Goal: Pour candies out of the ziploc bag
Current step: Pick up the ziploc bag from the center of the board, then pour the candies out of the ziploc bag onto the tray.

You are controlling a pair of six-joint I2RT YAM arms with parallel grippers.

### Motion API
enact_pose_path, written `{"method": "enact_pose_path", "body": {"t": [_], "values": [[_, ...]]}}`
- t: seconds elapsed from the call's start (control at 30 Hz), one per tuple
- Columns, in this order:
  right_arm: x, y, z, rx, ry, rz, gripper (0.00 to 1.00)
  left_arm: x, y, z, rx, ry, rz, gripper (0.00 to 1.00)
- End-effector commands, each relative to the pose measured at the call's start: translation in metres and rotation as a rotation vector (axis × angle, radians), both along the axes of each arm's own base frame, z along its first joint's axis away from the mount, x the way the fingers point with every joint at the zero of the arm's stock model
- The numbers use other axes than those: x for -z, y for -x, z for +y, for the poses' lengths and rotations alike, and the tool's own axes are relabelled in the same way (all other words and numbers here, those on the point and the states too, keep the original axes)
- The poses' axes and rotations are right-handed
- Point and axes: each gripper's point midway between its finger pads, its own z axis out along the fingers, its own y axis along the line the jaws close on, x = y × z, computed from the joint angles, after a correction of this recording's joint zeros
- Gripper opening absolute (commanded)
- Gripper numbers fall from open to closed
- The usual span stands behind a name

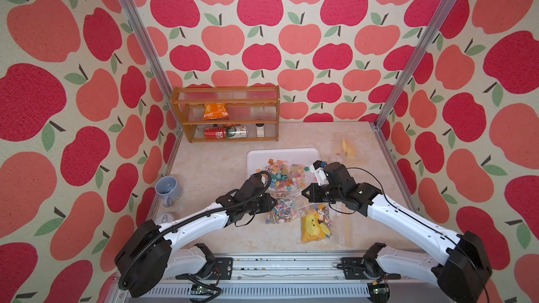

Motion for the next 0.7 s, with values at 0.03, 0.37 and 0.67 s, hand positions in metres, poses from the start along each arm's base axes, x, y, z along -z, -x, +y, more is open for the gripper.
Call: {"method": "enact_pose_path", "body": {"t": [0.03,0.37,0.67], "values": [[-0.033,-0.02,0.012,-0.023,-0.048,-0.097,0.0,-0.008,-0.006,0.007,0.001,0.003,-0.037,0.0],[-0.059,-0.044,0.023,-0.042,-0.065,-0.145,0.0,-0.025,-0.026,0.016,-0.025,0.018,-0.074,0.0],[-0.077,-0.072,0.029,-0.051,-0.079,-0.182,0.0,-0.04,-0.056,0.02,-0.042,0.031,-0.113,0.0]]}}
